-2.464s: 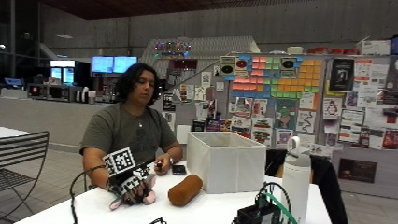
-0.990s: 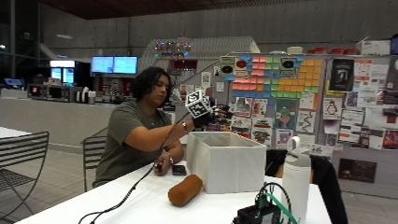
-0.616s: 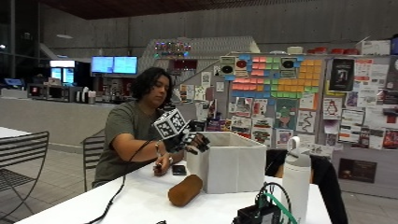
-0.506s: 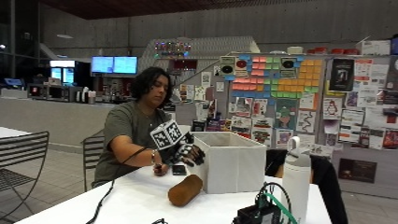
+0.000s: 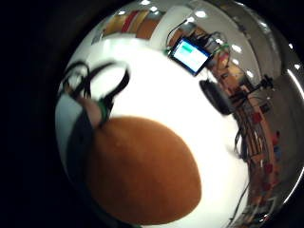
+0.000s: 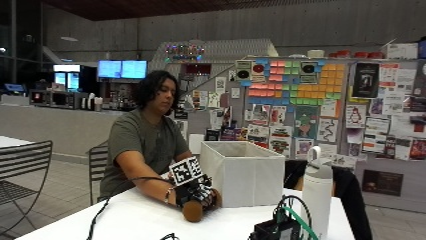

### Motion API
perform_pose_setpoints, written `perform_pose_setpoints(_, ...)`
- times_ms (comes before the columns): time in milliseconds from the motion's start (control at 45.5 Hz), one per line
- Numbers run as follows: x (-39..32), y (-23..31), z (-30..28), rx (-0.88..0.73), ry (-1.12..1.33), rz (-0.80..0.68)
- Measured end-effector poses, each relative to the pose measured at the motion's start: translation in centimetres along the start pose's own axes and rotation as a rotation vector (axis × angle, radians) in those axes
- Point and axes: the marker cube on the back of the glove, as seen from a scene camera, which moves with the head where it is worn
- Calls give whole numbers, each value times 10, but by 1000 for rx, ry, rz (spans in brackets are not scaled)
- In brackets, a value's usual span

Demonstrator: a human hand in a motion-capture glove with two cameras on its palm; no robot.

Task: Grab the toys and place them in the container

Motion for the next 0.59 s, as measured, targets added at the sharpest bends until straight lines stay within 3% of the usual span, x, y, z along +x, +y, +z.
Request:
perform_pose_setpoints(66, -4, -3, -2, 31, -5, 122)
perform_pose_setpoints(176, -5, 6, -10, 28, -5, 147)
perform_pose_setpoints(308, -19, 47, -34, -40, -23, -88)
perform_pose_setpoints(418, -34, 73, -64, -62, -82, 70)
perform_pose_setpoints(594, -74, 76, -155, 80, -367, 87)
